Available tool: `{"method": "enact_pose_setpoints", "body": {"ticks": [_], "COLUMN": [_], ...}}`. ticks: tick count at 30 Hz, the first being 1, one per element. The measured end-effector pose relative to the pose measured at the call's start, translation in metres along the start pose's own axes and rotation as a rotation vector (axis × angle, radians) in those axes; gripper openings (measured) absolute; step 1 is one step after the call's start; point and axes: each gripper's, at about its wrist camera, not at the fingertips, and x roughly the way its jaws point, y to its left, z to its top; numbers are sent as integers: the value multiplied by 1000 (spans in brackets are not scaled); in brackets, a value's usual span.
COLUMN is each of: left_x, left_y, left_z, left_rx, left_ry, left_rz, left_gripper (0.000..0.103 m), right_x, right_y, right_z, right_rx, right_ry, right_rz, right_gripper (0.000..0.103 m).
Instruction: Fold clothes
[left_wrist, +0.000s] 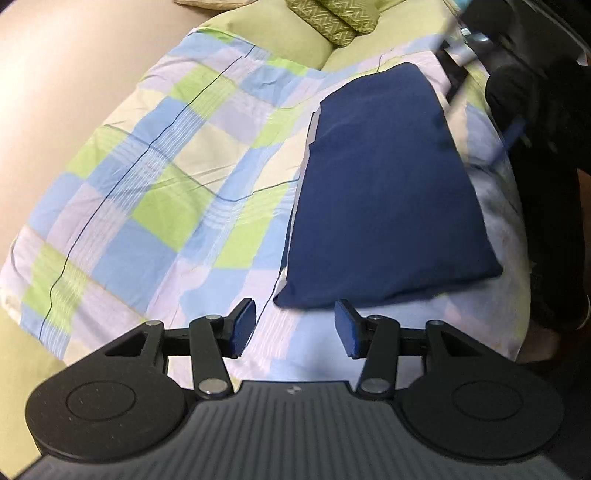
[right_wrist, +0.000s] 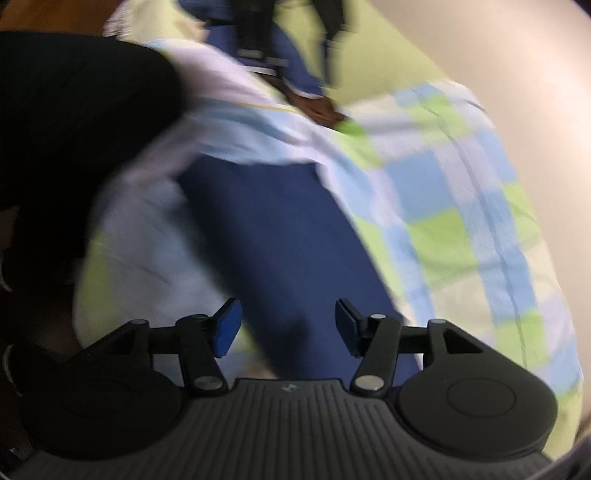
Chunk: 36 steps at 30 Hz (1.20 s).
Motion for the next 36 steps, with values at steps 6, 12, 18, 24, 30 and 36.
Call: {"method": "enact_pose_setpoints", "body": {"ticks": [6, 12, 18, 24, 30, 36], "left_x": [-8, -7, -2, 3, 24, 61], "left_y": [-3, -6, -3, -7, -18, -16], "left_z": [-25, -47, -56, -53, -48, -32], "left_rx": [-43, -52, -59, -4, 213, 320], "left_ry": [-21, -22, -51, -118, -215, -281], "left_rz": [-17, -18, -14, -35, -43, -25], "left_gripper": [55, 55, 56, 76, 89, 89], "right_x": [31, 61, 69, 71, 46, 30], "right_y": [28, 30, 22, 6, -49, -89], "right_z": [34, 64, 63, 69, 67, 60], "right_rx": [-59, -81, -54, 31, 191, 266], "right_ry": [15, 20, 40, 27, -32, -51], "right_rz": [-63, -75, -54, -23, 31, 73], "right_gripper": [51, 42, 37, 11, 8, 8]}}
